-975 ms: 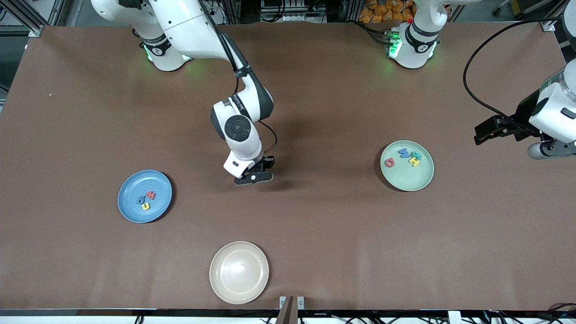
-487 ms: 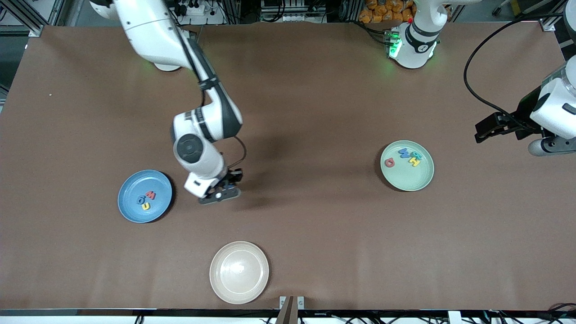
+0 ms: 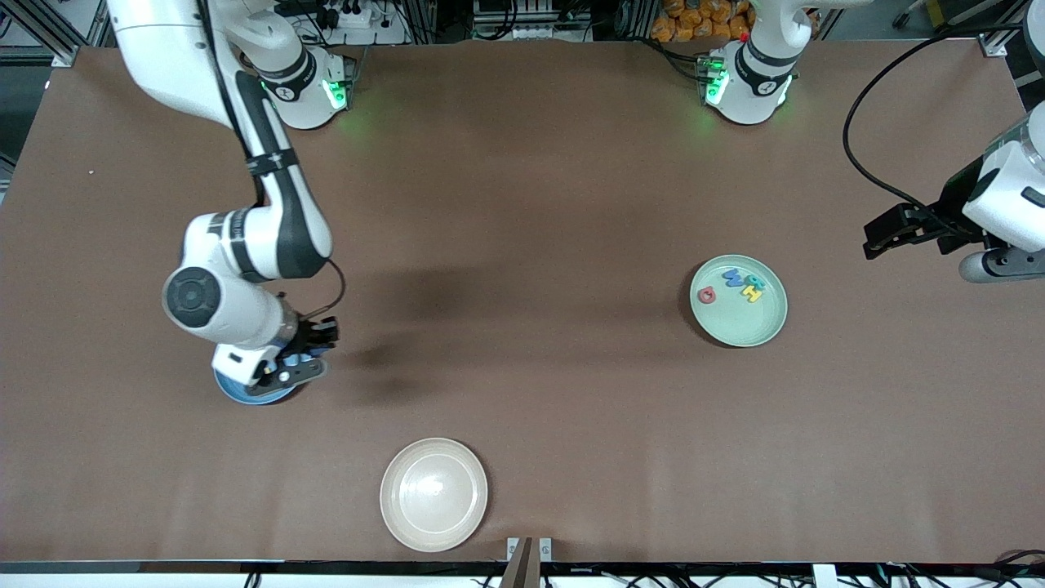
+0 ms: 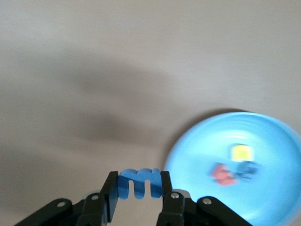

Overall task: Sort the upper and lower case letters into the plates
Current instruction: 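Carry the blue m over the blue plate with the right gripper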

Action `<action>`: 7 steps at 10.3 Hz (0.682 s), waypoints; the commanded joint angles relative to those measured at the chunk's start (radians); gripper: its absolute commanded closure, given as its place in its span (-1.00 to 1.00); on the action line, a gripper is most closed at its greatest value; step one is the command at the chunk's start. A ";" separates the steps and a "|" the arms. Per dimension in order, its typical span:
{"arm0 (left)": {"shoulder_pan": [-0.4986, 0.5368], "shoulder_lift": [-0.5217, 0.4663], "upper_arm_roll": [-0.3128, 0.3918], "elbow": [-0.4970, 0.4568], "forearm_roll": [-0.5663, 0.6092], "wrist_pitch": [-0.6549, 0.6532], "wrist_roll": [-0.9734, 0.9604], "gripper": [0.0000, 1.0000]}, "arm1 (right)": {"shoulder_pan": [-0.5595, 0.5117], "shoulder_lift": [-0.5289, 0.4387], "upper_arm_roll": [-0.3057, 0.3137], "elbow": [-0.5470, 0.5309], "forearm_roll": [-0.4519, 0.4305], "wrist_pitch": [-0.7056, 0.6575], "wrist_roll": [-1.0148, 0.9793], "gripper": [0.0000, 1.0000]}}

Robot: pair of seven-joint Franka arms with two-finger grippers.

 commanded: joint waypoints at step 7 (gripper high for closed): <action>0.013 -0.034 0.007 -0.012 0.011 -0.007 0.017 -1.00 | -0.245 -0.098 0.164 -0.057 -0.066 -0.024 -0.106 -1.00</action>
